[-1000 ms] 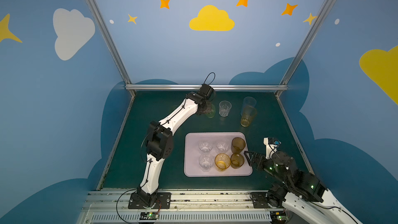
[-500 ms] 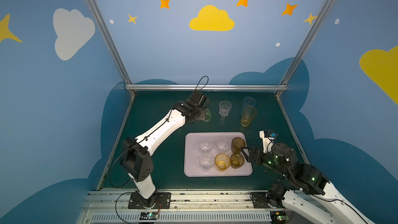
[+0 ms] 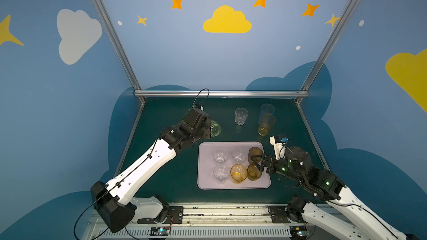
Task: Place the glasses into the tray
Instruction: Place the glass on the tray.
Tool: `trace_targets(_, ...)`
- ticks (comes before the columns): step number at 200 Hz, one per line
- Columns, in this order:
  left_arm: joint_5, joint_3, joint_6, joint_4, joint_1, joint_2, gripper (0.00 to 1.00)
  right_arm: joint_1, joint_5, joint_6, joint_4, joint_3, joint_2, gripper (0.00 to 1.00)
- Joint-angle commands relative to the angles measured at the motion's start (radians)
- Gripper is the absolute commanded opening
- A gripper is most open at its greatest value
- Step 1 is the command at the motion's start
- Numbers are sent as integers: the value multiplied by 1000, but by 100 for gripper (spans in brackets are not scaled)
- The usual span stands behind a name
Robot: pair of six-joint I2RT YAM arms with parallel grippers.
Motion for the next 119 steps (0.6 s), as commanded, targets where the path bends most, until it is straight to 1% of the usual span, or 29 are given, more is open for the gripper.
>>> trace_targets(1,-23,-40,-19,-44,-6,-55,4,-4,-39,26,65,-2,18,88)
trace_targets(30,-20,-112,-30,-66,-7,-131,4,-8,-35,27,82,7,49,88)
trace_targets(78,-20,-210,-49,-95,-8,-218,4,-15,-33,20,101,23,94,88)
trace_targets(119,-12,-270,-71,-134,-8,-289,4,-25,-21,46,129,-3,81,88)
